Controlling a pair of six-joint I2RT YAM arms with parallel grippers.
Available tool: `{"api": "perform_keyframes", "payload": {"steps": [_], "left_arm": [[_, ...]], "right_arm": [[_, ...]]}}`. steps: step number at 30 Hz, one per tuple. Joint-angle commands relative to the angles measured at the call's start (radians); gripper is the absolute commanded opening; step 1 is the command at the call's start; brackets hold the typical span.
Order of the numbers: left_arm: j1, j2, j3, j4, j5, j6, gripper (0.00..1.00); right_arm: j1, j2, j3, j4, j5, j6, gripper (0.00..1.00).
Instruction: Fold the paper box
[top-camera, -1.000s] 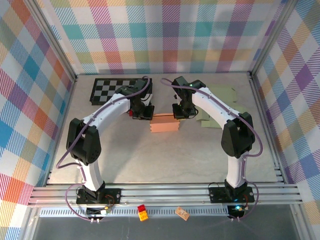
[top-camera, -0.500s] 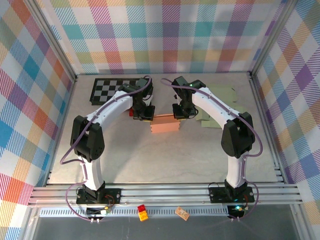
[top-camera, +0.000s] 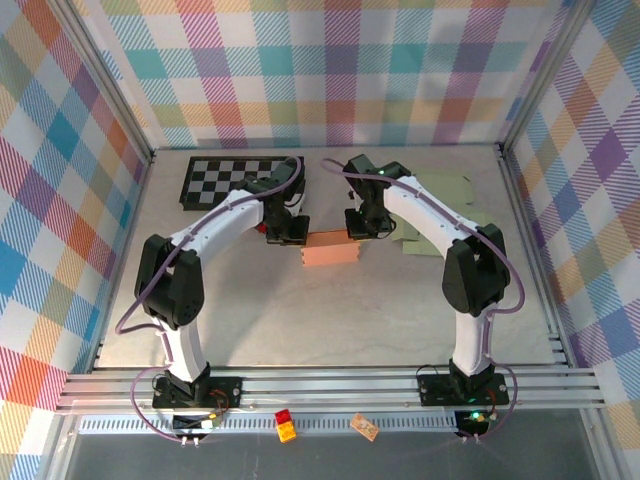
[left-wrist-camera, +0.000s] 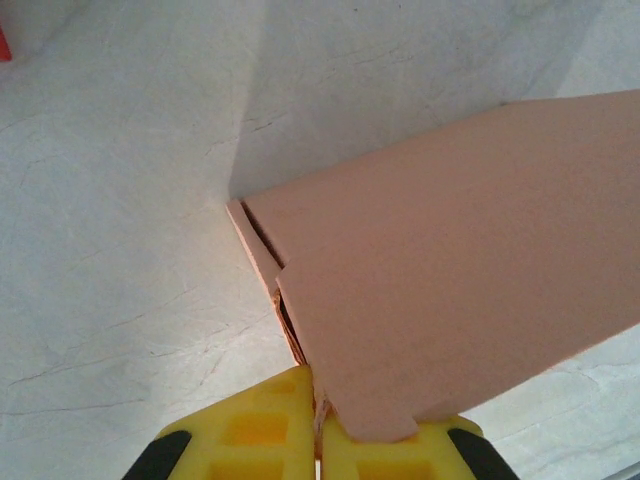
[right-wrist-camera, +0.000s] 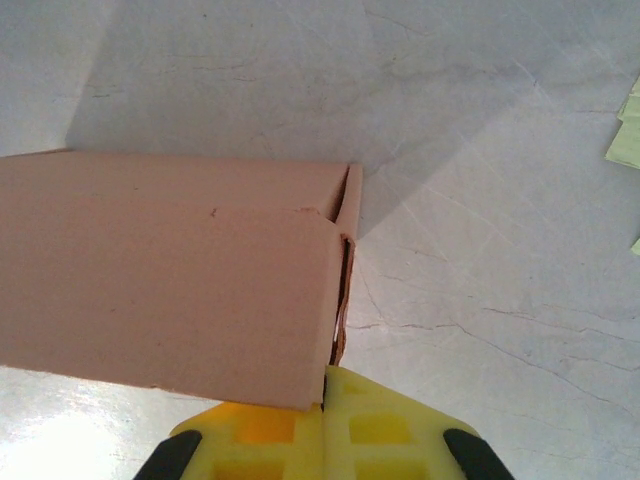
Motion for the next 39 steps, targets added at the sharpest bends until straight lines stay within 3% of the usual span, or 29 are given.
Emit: {"api": "perform_keyframes", "payload": {"steps": [1,4,13,17,21,29,39], "left_arm": [[-0.025,-0.017,-0.047,0.005,-0.023,-0.017,0.08],[-0.034,-0.024,-0.067,0.016,-0.052,-0.011,0.08],[-0.045,-0.037,-0.1,0.037,-0.112,-0.014,0.08],[-0.046,-0.036,-0.099,0.036,-0.117,-0.014,0.08],[-0.048,-0.034,-0.095,0.034,-0.119,-0.012,0.08],[-0.051,-0.028,-0.091,0.028,-0.125,-0.01,0.09],[-0.052,-0.021,-0.074,0.022,-0.125,-0.008,0.11]], "right_arm": [[0.014,-0.012,-0.023,0.0,0.0,0.008,0.0],[0.015,-0.038,-0.038,0.007,0.002,0.026,0.0],[0.003,-0.156,-0.106,0.024,-0.106,0.163,0.43],[-0.027,-0.229,-0.168,0.081,-0.193,0.269,0.53],[-0.078,-0.319,-0.274,0.265,-0.31,0.474,0.63],[-0.145,-0.325,-0.4,0.557,-0.462,0.889,0.7],[-0.178,-0.249,-0.442,0.528,-0.532,0.967,0.72]]}}
